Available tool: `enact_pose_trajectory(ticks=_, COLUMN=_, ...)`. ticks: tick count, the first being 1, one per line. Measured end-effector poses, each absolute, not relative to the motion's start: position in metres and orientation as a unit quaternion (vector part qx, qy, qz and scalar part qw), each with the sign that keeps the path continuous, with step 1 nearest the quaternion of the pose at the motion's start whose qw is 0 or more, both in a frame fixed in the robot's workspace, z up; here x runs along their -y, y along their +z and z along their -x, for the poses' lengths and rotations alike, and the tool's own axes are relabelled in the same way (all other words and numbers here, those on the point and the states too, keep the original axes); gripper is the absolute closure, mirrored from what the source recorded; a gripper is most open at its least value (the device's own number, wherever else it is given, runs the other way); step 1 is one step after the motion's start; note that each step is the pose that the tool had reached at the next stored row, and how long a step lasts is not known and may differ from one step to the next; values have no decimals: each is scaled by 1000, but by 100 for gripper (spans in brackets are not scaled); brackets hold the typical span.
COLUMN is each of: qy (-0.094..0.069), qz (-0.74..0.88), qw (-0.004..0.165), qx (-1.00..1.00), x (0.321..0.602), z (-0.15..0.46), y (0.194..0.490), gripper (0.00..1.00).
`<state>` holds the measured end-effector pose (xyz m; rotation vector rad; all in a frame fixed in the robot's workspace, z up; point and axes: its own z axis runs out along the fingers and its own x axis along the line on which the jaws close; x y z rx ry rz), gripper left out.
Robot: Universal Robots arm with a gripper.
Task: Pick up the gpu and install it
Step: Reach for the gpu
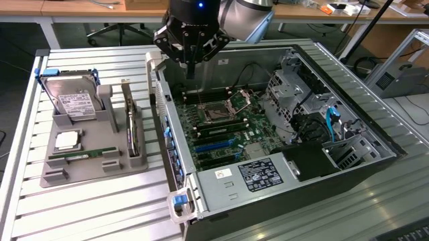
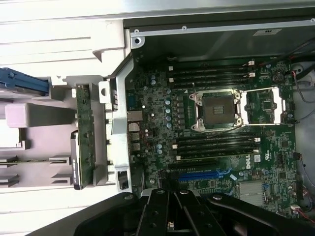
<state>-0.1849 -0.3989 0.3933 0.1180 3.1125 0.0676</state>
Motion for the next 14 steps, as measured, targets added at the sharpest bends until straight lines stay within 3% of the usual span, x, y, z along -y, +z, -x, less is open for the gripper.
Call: enact_pose_trajectory(ticks=14, qy=22, qz=-38, qw=13, qx=-999, x=399, z=204, y=393, gripper=89)
